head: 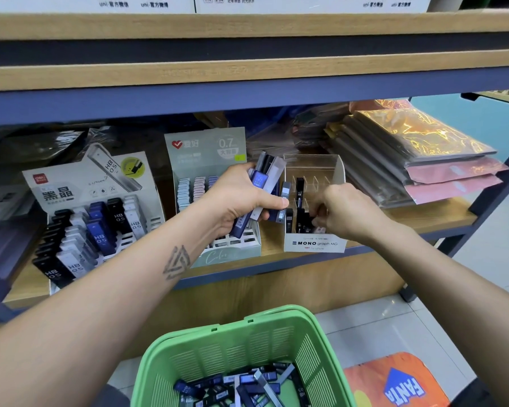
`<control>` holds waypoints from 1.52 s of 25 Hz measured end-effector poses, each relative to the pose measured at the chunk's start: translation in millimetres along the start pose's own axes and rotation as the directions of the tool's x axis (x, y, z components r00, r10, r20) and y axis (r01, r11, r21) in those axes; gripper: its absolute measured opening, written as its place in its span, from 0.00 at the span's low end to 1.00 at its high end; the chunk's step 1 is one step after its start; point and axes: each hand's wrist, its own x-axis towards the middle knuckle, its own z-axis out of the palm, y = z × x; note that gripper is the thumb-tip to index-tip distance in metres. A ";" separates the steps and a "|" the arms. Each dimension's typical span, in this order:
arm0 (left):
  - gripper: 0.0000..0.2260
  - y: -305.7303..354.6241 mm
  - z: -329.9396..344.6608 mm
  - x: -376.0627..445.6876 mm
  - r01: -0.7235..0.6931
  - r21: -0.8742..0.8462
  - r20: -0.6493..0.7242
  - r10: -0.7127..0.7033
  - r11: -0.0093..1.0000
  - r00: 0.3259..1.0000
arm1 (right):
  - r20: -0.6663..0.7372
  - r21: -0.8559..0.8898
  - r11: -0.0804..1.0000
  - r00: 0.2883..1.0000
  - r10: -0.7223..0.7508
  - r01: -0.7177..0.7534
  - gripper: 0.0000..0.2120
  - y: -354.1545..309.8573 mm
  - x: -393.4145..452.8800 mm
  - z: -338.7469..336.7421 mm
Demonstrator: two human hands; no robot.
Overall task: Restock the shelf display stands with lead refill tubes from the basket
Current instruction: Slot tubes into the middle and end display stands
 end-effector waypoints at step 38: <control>0.16 -0.3 -3.4 0.0 -0.018 0.020 0.016 0.018 1.000 1.000 | -0.002 -0.143 0.973 0.983 -0.183 0.181 0.08 -12.9 5.1 -0.2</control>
